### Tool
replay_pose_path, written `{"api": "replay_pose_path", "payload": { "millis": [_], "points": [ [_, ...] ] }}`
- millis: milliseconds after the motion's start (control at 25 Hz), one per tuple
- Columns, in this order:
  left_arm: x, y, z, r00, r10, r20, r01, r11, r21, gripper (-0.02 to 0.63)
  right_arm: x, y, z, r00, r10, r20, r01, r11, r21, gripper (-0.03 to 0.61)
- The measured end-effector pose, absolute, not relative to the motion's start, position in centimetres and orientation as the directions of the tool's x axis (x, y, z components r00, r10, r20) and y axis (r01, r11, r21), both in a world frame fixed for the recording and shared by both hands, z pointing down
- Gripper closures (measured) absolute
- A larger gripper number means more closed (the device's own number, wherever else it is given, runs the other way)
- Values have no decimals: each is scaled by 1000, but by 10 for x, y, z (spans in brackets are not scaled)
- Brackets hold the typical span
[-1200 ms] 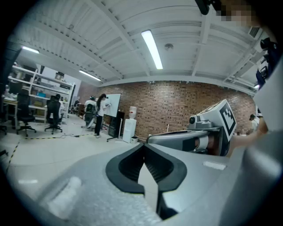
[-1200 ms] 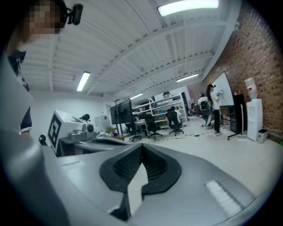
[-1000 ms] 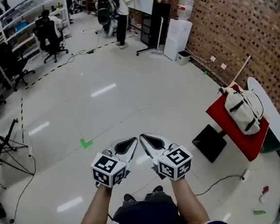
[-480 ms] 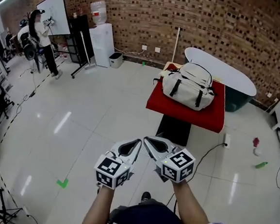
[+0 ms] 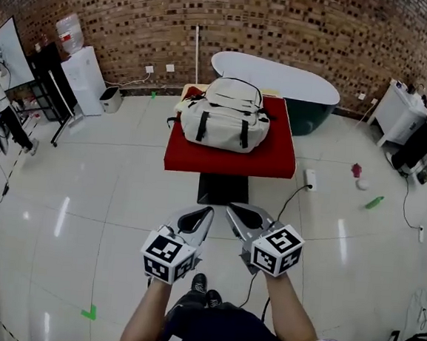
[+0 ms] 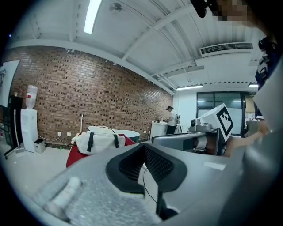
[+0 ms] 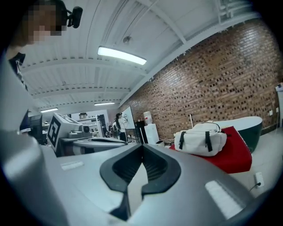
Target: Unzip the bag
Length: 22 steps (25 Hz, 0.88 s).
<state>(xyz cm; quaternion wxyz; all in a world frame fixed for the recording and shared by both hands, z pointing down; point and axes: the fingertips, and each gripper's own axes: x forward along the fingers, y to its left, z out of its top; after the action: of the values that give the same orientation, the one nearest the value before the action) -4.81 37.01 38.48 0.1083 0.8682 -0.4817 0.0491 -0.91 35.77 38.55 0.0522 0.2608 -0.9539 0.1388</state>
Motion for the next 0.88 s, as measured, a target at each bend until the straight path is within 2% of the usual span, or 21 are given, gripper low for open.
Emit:
{"api": "replay_pose_path", "payload": {
  "millis": [360, 720, 880],
  "points": [
    [-36, 321, 384, 641, -746, 182, -768, -621, 158, 611, 3, 311, 375, -787, -590, 181, -617, 757, -214, 574],
    [-69, 285, 398, 676, -712, 189, -736, -649, 191, 611, -19, 278, 390, -745, -627, 229, -667, 713, -215, 574],
    [-62, 264, 406, 704, -687, 181, -710, -672, 210, 612, -8, 261, 400, -711, -654, 257, -702, 681, -209, 574]
  ]
}}
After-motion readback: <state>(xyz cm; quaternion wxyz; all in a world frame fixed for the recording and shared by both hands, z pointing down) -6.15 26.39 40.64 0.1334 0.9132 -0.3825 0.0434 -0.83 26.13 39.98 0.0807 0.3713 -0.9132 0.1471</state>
